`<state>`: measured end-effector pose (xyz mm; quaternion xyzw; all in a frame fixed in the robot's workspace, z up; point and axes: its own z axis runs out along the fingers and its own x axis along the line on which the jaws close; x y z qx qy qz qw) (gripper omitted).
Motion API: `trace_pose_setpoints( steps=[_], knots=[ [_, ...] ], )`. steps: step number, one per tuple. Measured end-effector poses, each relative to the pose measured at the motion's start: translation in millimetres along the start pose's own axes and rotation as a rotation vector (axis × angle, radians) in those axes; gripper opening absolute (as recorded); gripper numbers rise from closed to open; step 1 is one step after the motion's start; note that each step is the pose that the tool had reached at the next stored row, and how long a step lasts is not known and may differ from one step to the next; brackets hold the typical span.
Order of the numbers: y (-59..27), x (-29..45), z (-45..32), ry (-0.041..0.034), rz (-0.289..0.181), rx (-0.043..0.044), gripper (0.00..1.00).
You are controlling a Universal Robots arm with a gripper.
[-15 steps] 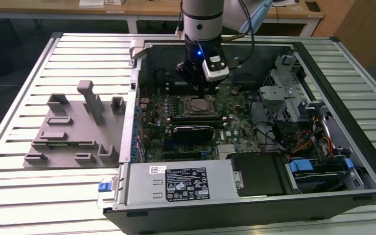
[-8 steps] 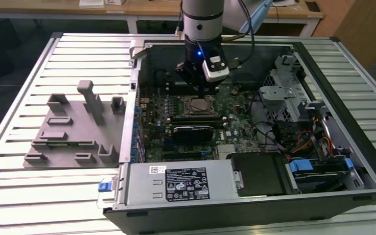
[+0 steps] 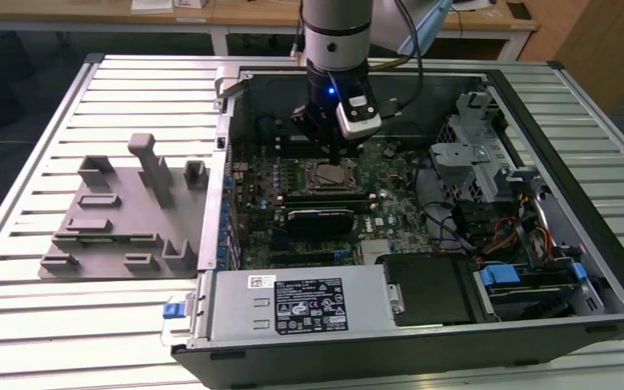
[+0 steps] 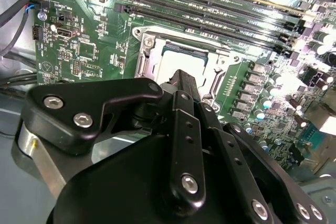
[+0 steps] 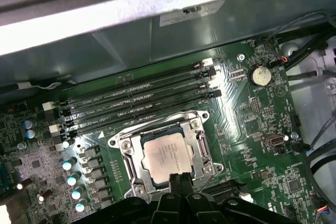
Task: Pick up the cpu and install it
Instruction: 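Install the second cpu locking lever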
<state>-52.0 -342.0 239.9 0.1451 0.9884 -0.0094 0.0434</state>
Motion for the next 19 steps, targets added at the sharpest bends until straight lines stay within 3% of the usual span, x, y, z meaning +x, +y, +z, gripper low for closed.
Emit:
trace_pose_setpoints(
  steps=[19],
  knots=[
    [-17.3, -5.1, 1.1, 0.0, 0.0, 0.0001, 0.11]
  ],
)
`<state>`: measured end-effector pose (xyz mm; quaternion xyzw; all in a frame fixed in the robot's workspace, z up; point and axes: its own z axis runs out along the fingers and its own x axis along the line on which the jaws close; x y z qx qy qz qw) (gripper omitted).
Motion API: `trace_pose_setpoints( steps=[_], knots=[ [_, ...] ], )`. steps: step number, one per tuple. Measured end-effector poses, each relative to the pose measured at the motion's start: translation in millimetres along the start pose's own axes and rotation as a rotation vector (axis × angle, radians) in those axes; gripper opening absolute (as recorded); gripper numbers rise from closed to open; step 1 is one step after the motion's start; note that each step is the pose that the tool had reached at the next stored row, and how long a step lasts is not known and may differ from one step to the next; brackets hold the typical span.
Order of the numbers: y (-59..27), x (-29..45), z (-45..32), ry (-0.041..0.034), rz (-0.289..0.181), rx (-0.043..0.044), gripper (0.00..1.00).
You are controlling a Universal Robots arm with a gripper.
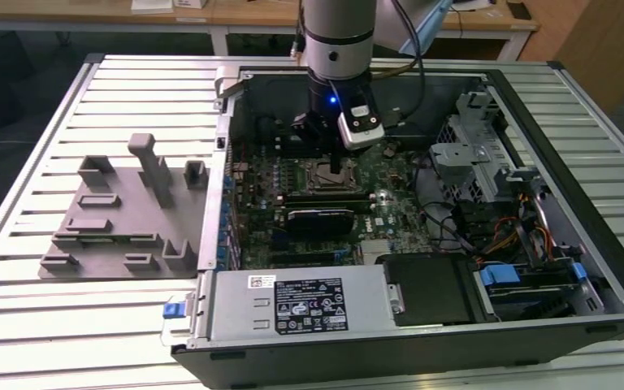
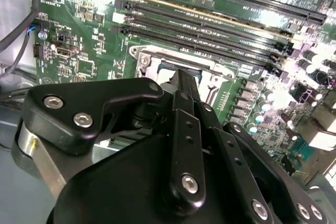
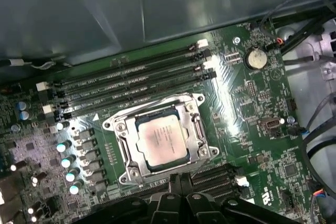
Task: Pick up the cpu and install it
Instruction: 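Install the second cpu locking lever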
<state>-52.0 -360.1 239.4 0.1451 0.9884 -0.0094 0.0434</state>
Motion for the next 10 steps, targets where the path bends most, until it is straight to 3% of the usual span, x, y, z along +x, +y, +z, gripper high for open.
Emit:
trace_pose_setpoints(
  steps=[10],
  knots=[
    [-9.7, -1.6, 3.7, 0.001, -0.011, -0.0047, 0.11]
  ],
)
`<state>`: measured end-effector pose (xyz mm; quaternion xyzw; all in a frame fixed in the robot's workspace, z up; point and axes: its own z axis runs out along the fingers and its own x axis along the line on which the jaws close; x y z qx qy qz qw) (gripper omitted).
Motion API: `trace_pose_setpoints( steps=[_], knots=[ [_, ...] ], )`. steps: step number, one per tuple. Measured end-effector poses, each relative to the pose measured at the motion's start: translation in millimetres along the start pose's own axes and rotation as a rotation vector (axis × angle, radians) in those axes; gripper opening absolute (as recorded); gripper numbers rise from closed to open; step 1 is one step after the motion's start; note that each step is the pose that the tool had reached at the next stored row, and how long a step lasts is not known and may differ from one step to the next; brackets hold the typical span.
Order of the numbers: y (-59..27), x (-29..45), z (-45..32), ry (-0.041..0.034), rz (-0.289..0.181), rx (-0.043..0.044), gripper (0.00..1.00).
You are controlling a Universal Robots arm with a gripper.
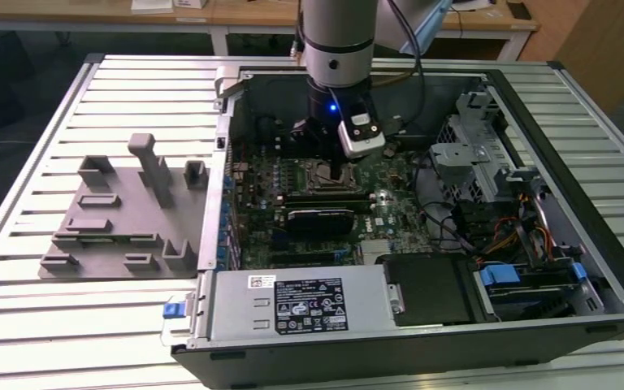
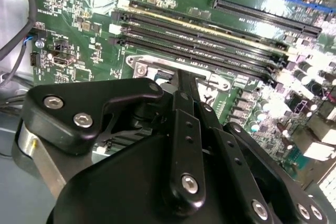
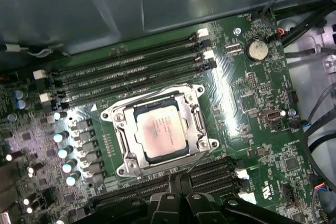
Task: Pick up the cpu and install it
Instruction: 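Install the second cpu locking lever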
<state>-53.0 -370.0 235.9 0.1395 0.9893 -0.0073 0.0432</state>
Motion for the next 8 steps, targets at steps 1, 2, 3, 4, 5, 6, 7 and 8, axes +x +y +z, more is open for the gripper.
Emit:
trace_pose_setpoints(
  steps=[1, 2, 3, 4, 5, 6, 7, 8],
  knots=[
    [-0.8, 0.0, 0.3, 0.0, -0.004, -0.0004, 0.11],
    [-1.4, 0.2, 0.6, -0.0001, -0.008, -0.0009, 0.11],
    [-1.7, 0.3, 0.8, -0.0001, -0.012, -0.0012, 0.11],
    [-2.0, 0.6, 1.0, -0.0001, -0.015, -0.0015, 0.11],
    [-2.3, 1.2, 1.1, -0.0001, -0.018, -0.0017, 0.11],
    [-2.5, 1.7, 1.3, -0.0001, -0.02, -0.0019, 0.11],
    [-2.8, 2.4, 1.3, -0.0001, -0.022, -0.0019, 0.11],
    [-3.0, 3.0, 1.4, -0.0001, -0.023, -0.0021, 0.11]
  ],
)
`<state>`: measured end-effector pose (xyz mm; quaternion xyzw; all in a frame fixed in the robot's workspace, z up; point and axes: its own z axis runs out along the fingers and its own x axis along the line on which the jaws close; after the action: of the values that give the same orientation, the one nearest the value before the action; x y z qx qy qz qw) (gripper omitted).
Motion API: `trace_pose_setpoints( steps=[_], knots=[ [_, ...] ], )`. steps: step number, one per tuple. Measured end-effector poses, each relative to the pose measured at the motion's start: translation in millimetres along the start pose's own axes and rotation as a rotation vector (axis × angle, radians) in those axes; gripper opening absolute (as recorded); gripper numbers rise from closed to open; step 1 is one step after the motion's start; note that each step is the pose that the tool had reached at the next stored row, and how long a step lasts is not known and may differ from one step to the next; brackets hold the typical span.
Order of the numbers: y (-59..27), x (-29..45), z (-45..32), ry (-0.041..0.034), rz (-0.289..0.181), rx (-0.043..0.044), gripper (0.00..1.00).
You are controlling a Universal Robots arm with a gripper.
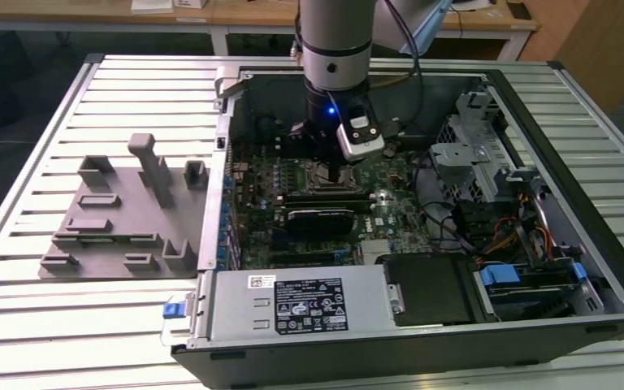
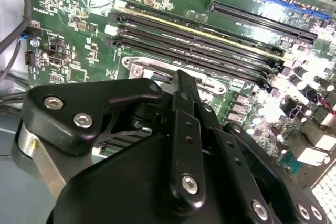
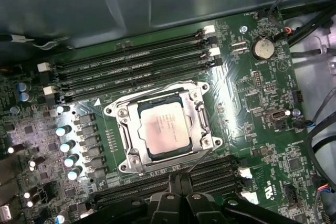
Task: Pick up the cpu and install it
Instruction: 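Install the second cpu locking lever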
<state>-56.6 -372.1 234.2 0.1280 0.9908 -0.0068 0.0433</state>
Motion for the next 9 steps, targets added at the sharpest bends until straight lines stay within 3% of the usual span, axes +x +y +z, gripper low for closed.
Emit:
trace_pose_setpoints(
  steps=[9],
  knots=[
    [-2.0, 6.5, 0.7, 0.0, -0.007, -0.0007, 0.11]
  ],
)
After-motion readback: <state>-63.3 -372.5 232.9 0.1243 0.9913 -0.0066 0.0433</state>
